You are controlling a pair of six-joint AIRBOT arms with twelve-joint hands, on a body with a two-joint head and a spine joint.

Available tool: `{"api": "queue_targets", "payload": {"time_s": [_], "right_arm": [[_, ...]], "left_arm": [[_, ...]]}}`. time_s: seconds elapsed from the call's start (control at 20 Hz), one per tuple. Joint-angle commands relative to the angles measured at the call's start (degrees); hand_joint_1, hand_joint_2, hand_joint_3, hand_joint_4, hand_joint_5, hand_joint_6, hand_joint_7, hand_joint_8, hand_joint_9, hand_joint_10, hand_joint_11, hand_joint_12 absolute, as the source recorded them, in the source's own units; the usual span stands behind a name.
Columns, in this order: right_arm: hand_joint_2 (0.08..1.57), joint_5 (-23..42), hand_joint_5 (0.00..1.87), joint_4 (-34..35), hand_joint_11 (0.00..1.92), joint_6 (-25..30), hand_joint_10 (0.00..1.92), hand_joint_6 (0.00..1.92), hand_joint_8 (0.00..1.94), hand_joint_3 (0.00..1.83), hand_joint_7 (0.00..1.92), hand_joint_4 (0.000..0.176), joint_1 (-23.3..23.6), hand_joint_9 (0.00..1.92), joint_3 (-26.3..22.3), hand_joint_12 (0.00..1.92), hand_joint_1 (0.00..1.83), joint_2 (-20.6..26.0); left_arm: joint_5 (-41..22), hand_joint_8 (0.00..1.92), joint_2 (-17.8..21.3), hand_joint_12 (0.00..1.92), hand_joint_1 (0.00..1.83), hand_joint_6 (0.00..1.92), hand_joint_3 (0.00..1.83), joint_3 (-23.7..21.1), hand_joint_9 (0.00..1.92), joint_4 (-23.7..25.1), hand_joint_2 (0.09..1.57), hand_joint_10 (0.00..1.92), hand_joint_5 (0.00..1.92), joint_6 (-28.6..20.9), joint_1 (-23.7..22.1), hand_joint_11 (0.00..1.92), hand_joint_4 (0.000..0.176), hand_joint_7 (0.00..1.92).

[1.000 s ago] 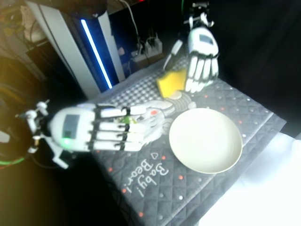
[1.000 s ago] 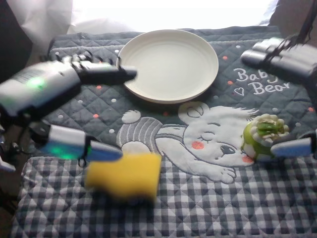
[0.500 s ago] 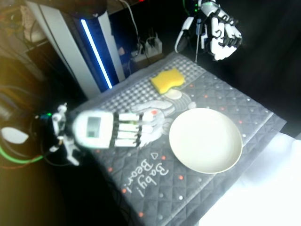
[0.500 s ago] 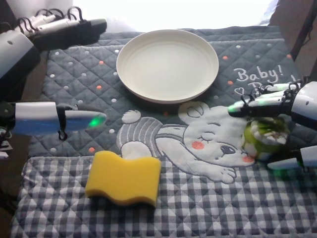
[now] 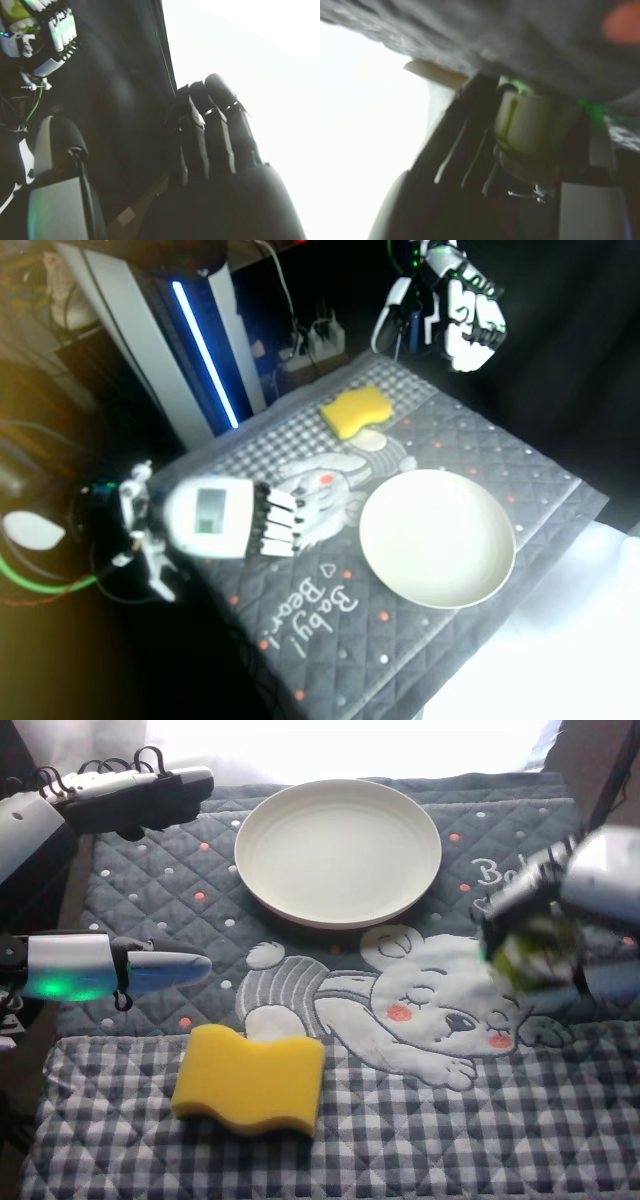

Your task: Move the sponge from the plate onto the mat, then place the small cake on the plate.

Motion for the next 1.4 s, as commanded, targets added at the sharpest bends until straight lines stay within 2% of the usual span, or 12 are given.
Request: {"api": "queue_targets", "payload": {"time_s": [0.0, 0.05, 0.1, 0.15, 0.45, 0.5, 0.6, 0.95, 1.05, 1.15, 1.25, 1.35], "right_arm": [[1.05, 7.11, 1.08, 2.52, 0.89, -0.59, 0.83, 0.75, 0.63, 0.0, 1.21, 0.0, 2.54, 1.14, 0.56, 1.13, 1.29, 0.06], [1.04, 7.11, 1.1, 2.52, 0.97, -1.22, 0.55, 0.76, 0.52, 0.0, 1.27, 0.0, 4.09, 1.27, 0.9, 1.01, 1.27, -0.18], [1.04, 7.1, 1.07, 2.54, 0.86, -2.39, 1.03, 0.73, 0.28, 0.0, 1.31, 0.0, 7.76, 1.1, 2.46, 1.11, 1.37, -1.5], [1.04, 7.03, 1.06, 2.63, 0.84, -2.39, 1.13, 0.7, 0.24, 0.0, 1.33, 0.0, 9.61, 1.06, 3.78, 1.13, 1.39, -2.65], [1.03, -8.11, 1.1, 0.72, 1.08, -8.44, 0.94, 0.7, 0.51, 0.0, 1.19, 0.0, 24.39, 1.15, 13.2, 0.98, 1.4, -15.05], [1.04, -11.28, 1.12, 0.2, 1.12, -8.44, 0.71, 0.67, 0.69, 0.0, 1.2, 0.0, 25.18, 1.24, 15.88, 1.1, 1.3, -18.47], [1.05, -15.11, 1.08, -0.02, 1.03, -8.45, 1.09, 0.62, 0.58, 0.0, 1.18, 0.0, 25.27, 1.1, 19.13, 1.21, 1.4, -22.17], [1.11, -21.5, 0.93, -0.05, 0.8, -8.48, 1.15, 0.92, 1.0, 0.0, 0.93, 0.0, 21.51, 1.02, 23.17, 0.86, 1.36, -27.59], [1.06, -22.16, 0.75, -0.05, 0.54, -8.47, 0.22, 0.1, 0.12, 0.0, 0.7, 0.0, 21.23, 0.73, 23.18, 0.76, 1.19, -27.59], [1.06, -22.44, 0.66, -0.05, 0.51, -8.36, 0.04, 0.0, 0.0, 0.0, 0.59, 0.001, 20.87, 0.73, 23.18, 0.83, 1.12, -27.84], [1.07, -22.47, 0.48, -0.05, 0.13, -8.36, 0.0, 0.0, 0.0, 0.0, 0.38, 0.04, 20.84, 0.45, 23.2, 0.87, 1.02, -28.04], [1.04, -22.46, 0.26, -0.31, 0.0, -8.36, 0.0, 0.0, 0.0, 0.0, 0.18, 0.092, 20.83, 0.19, 22.85, 0.51, 0.89, -27.55]], "left_arm": [[-7.37, 0.02, -0.13, 1.26, 0.89, 0.0, 0.0, 0.06, 0.32, -0.35, 0.84, 0.73, 0.46, -0.39, -0.33, 0.18, 0.0, 0.54], [-7.4, 0.02, -0.19, 1.27, 0.89, 0.01, 0.0, 0.07, 0.34, -0.35, 0.83, 0.72, 0.47, -0.39, -0.33, 0.19, 0.0, 0.56], [-7.42, 0.02, -0.31, 1.3, 0.87, 0.01, 0.0, 0.07, 0.35, -0.41, 0.83, 0.69, 0.48, -0.39, -0.27, 0.19, 0.0, 0.56], [-7.4, 0.02, -0.34, 1.34, 0.86, 0.01, 0.0, 0.09, 0.37, -0.48, 0.83, 0.68, 0.5, -0.41, -0.17, 0.19, 0.0, 0.57], [-6.64, 0.0, -1.52, 1.25, 0.87, 0.0, 0.0, 1.23, 0.39, -0.37, 0.82, 0.63, 0.53, -1.18, -0.48, 0.22, 0.0, 0.59], [-6.2, 0.0, -1.67, 1.22, 0.87, 0.0, 0.0, 1.46, 0.39, -0.07, 0.83, 0.63, 0.53, -1.4, -0.62, 0.24, 0.0, 0.59], [-5.12, 0.0, -2.48, 1.21, 0.88, 0.0, 0.0, 2.36, 0.39, 1.1, 0.83, 0.62, 0.54, -2.18, -1.67, 0.26, 0.0, 0.59], [-4.42, 0.01, -3.89, 1.3, 0.94, 0.0, 0.0, 3.52, 0.31, 2.76, 0.81, 0.84, 0.57, -3.27, -3.44, 0.22, 0.0, 0.6], [-4.5, 0.02, -4.03, 1.32, 0.95, 0.01, 0.0, 3.52, 0.32, 2.75, 0.8, 0.84, 0.58, -3.27, -3.45, 0.21, 0.0, 0.62], [-4.26, 0.02, -4.04, 1.38, 0.94, 0.0, 0.0, 3.5, 0.32, 2.74, 0.81, 0.88, 0.58, -3.31, -3.48, 0.18, 0.0, 0.63], [-4.19, 0.03, -4.09, 1.39, 0.88, 0.01, 0.0, 3.58, 0.33, 2.68, 0.81, 0.91, 0.61, -3.32, -3.61, 0.19, 0.0, 0.65], [-4.26, 0.03, -4.21, 1.37, 0.86, 0.0, 0.0, 3.68, 0.35, 2.68, 0.81, 0.84, 0.61, -3.32, -3.75, 0.21, 0.0, 0.64]]}}
